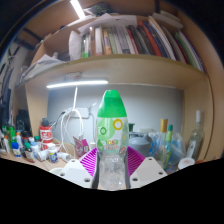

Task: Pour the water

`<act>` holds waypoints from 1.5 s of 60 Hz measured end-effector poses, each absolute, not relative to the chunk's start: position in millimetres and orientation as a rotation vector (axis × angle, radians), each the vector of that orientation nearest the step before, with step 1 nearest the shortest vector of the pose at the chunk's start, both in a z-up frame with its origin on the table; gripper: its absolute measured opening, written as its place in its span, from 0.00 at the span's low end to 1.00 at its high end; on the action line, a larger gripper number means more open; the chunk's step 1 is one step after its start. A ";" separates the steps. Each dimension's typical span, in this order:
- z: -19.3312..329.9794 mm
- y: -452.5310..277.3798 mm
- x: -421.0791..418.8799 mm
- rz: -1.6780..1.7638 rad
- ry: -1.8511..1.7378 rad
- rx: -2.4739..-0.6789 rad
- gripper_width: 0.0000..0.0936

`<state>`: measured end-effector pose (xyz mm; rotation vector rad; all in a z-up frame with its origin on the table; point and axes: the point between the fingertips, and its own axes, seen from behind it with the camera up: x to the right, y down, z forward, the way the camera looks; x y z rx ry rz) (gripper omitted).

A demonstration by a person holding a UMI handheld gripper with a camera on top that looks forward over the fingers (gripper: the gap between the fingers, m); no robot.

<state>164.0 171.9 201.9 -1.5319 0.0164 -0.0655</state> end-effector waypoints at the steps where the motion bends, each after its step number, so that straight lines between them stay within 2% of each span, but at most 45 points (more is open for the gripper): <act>1: 198.2 173.5 164.5 -0.040 0.023 -1.536 0.39; 11: 153.7 187.3 182.2 -0.023 0.051 -1.595 0.39; 23: 120.2 188.1 191.5 0.004 0.084 -1.623 0.40; 28: 100.1 185.3 188.2 0.038 0.074 -1.666 0.46; 40: 103.4 183.5 187.1 -0.038 0.004 -1.617 0.48; 47: 103.4 184.7 188.9 -0.022 0.032 -1.630 0.54; 49: 99.2 184.3 190.8 -0.030 0.036 -1.655 0.60; 54: 91.2 173.8 193.7 -0.049 0.039 -1.716 0.82; 57: 94.7 162.2 192.3 -0.043 0.040 -1.713 0.86; 73: 113.4 27.7 170.6 -0.003 0.009 -1.749 0.86; 90: 158.8 -122.7 121.8 0.153 0.023 -1.694 0.86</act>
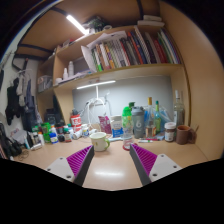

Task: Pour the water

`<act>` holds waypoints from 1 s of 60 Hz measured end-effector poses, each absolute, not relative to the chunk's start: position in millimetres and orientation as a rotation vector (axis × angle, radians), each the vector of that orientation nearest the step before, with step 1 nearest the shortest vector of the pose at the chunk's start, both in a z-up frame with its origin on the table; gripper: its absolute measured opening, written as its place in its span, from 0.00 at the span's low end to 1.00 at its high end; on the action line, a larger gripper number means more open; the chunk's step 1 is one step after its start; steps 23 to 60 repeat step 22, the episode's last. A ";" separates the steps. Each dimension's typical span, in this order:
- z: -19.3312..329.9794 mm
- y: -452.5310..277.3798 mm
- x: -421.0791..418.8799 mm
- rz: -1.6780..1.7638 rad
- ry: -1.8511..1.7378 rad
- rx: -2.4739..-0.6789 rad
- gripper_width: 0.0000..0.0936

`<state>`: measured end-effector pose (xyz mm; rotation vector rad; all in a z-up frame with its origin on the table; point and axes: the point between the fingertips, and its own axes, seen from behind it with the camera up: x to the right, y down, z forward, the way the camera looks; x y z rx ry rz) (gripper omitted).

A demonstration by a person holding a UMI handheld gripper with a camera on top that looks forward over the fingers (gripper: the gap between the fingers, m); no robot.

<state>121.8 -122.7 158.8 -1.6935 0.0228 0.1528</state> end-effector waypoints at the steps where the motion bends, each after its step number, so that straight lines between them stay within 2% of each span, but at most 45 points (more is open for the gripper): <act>1: 159.7 -128.0 120.3 0.159 0.029 -1.692 0.86; 13: 178.7 -191.4 125.3 0.128 0.038 -1.675 0.86; 22: 180.4 -222.4 125.5 0.124 0.034 -1.674 0.87; 60: 180.4 -222.4 125.5 0.124 0.034 -1.674 0.87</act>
